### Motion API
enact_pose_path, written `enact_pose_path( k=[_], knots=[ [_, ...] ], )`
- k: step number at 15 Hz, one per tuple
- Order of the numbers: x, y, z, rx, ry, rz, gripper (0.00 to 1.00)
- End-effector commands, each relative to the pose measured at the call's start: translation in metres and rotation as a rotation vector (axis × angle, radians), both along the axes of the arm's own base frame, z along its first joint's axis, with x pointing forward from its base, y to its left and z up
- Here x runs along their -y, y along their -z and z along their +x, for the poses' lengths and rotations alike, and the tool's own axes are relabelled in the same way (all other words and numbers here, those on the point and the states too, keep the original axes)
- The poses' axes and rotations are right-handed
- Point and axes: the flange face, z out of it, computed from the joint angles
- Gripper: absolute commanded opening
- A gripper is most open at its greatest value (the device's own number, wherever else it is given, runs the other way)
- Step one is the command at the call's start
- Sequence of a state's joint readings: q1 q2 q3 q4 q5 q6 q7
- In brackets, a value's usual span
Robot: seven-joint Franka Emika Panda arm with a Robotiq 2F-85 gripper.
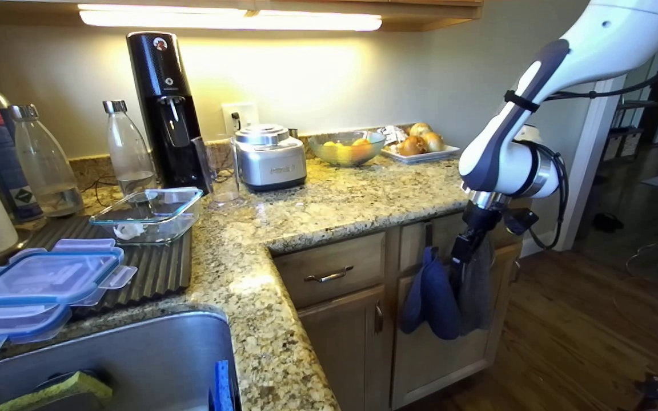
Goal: Hang the blue cloth on the counter onto the hook hanging from the drawer
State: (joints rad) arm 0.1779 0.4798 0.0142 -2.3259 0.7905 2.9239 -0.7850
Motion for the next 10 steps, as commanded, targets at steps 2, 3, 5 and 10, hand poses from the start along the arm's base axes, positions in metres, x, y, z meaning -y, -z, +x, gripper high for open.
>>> enact_pose_path(
  k=[2,3,5,10],
  knots=[
    [-0.006,-0.047,-0.038,-0.083,-0.066,-0.018,1.00],
    [-0.008,-0.054,-0.040,-0.091,-0.071,-0.039,1.00],
    [-0.012,-0.072,-0.042,-0.103,-0.086,-0.049,1.00],
    [-0.024,-0.083,-0.032,-0.092,-0.115,-0.031,1.00]
  ],
)
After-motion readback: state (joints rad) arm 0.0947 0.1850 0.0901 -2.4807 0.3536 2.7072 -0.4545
